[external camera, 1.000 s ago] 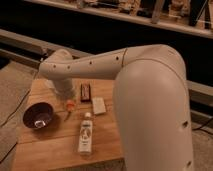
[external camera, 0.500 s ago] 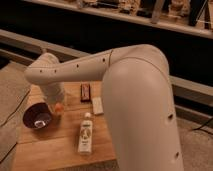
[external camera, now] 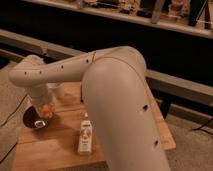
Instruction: Place the pepper in the ceramic bowl
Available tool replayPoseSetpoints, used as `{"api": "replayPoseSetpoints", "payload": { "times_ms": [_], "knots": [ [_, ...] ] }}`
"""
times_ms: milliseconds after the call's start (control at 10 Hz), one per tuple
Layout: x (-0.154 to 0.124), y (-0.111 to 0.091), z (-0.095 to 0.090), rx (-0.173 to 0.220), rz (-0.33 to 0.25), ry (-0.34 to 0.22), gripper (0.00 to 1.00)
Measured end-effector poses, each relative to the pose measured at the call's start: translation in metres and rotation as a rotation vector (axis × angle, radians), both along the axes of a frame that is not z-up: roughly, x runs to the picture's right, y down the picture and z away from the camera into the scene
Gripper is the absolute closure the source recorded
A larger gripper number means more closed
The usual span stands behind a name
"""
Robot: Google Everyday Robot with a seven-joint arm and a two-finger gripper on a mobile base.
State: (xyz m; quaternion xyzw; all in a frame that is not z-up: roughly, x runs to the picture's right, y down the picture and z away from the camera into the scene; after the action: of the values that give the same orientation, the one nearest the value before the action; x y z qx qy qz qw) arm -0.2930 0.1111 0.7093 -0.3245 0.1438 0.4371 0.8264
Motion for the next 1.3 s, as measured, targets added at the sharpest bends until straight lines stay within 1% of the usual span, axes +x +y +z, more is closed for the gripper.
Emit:
{"api": "replayPoseSetpoints", "payload": {
  "times_ms": [300,500,600,700,800,900,1000,1100,1200,1300],
  "knots": [
    [-0.013,0.000,0.009,0.011,-0.020,-0.038,1.00],
    [-0.023,-0.003,0.021,0.044,-0.026,-0.083,1.00],
    [-0.025,-0.004,0.024,0.054,-0.025,-0.095,1.00],
    [-0.028,-0.002,0.028,0.060,-0.028,-0.109,0.93],
    [-0.029,0.000,0.031,0.064,-0.033,-0.117,0.84],
    [-0.028,0.001,0.031,0.064,-0.035,-0.119,0.77],
    [-0.028,0.002,0.032,0.066,-0.037,-0.122,0.64],
    [-0.026,0.001,0.032,0.069,-0.037,-0.122,0.55],
    [-0.026,0.002,0.030,0.070,-0.038,-0.124,0.44],
    [-0.026,0.002,0.029,0.072,-0.038,-0.127,0.38]
  ]
}}
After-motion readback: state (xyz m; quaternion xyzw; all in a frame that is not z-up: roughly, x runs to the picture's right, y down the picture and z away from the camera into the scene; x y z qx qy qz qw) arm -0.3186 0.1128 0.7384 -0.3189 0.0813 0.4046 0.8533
